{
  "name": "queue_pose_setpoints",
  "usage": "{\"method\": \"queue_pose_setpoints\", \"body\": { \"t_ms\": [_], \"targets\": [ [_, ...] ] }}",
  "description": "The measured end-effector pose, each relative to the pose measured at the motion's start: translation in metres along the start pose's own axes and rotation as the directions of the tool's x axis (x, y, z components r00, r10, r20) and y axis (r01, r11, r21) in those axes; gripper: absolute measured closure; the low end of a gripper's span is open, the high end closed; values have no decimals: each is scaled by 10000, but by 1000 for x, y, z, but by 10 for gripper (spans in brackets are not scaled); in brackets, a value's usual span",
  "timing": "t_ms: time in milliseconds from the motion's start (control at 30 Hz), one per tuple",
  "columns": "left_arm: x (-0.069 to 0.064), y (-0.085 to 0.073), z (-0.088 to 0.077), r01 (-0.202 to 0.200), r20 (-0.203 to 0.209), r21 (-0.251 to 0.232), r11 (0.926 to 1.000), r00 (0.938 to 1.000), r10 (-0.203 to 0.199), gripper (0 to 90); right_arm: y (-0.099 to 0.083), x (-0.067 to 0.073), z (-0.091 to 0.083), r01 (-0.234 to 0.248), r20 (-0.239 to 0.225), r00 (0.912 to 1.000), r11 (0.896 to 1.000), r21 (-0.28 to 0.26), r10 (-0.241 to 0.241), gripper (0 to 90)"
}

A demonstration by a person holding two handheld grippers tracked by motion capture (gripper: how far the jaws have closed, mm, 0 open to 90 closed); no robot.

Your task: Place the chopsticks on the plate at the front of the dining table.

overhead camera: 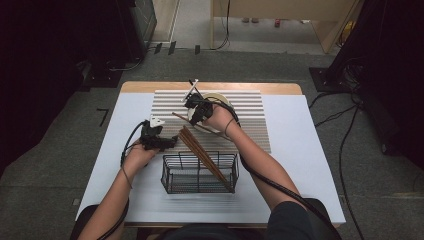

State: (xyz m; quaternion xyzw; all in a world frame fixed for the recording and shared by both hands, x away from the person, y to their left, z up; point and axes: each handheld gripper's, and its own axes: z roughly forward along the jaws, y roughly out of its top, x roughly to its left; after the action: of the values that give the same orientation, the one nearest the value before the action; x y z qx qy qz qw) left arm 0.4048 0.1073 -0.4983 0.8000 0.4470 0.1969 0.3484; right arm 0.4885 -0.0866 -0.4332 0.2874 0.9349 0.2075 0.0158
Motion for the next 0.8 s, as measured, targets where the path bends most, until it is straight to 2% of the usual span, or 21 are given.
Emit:
{"method": "queue_pose_setpoints", "body": {
  "t_ms": [567, 800],
  "targets": [
    [0, 0, 0, -2, -2, 5, 10000, 10000, 2, 139, 0, 1, -1, -57, 15, 10000, 10000, -26, 57, 815],
    [0, 0, 0, 10, 1, 5, 10000, 10000, -10, 139, 1, 0, -5, -43, 28, 10000, 9997, -256, 44, 789]
  ]
}}
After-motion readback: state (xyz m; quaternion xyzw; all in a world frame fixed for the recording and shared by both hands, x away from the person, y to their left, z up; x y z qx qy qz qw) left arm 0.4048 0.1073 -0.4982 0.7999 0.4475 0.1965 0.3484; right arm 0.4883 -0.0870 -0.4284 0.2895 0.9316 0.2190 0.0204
